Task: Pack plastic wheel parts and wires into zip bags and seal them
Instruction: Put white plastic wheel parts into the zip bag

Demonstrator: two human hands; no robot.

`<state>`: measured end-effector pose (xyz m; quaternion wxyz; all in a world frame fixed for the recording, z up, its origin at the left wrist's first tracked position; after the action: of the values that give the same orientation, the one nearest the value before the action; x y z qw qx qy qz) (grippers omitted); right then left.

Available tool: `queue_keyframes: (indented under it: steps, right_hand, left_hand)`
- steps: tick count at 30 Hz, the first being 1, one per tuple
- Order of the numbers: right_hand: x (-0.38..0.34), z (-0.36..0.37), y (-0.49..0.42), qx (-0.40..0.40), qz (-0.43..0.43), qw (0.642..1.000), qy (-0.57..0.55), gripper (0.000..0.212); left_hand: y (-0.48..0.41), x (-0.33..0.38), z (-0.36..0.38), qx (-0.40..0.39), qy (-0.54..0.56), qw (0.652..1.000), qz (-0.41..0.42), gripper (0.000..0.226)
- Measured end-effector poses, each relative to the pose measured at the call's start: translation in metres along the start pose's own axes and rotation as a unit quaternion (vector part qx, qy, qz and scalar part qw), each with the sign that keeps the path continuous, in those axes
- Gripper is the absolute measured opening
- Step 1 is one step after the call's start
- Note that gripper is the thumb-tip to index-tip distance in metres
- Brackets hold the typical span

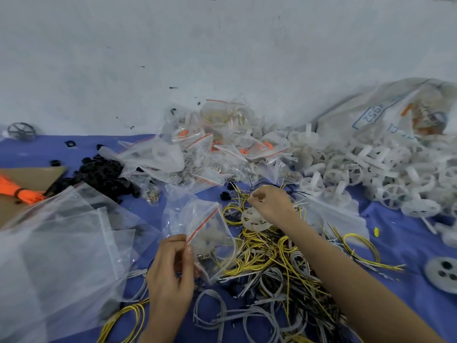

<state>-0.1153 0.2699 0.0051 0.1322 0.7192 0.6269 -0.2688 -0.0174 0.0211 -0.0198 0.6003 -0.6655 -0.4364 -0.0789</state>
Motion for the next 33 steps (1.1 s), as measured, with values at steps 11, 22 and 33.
queue_keyframes:
  steps: [11,22,33]
  right_hand:
    - [0.003,-0.047,0.019,0.096,-0.021,0.957,-0.273,0.016]
    - [-0.049,0.020,0.085,-0.208,0.017,0.825,-0.525,0.015]
    - [-0.079,0.046,0.083,0.031,-0.134,0.970,-0.200,0.024]
  left_hand:
    - [0.000,-0.008,0.000,0.006,0.009,1.000,-0.025,0.008]
    - [0.001,-0.006,0.000,-0.003,0.019,0.999,-0.031,0.018]
    - [0.001,-0.002,0.000,-0.013,-0.014,0.999,0.041,0.013]
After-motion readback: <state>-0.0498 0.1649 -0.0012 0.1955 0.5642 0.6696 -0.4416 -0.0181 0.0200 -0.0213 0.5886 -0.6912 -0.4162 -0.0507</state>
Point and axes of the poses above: each hand's wrist, its own y-axis away from the middle knuckle, its own z-axis out of the palm, x = y × z, the point moved 7 cm from there along -y, towards the middle knuckle, and after that the axes turned 4 degrees about -y, right-handed, at the moved point
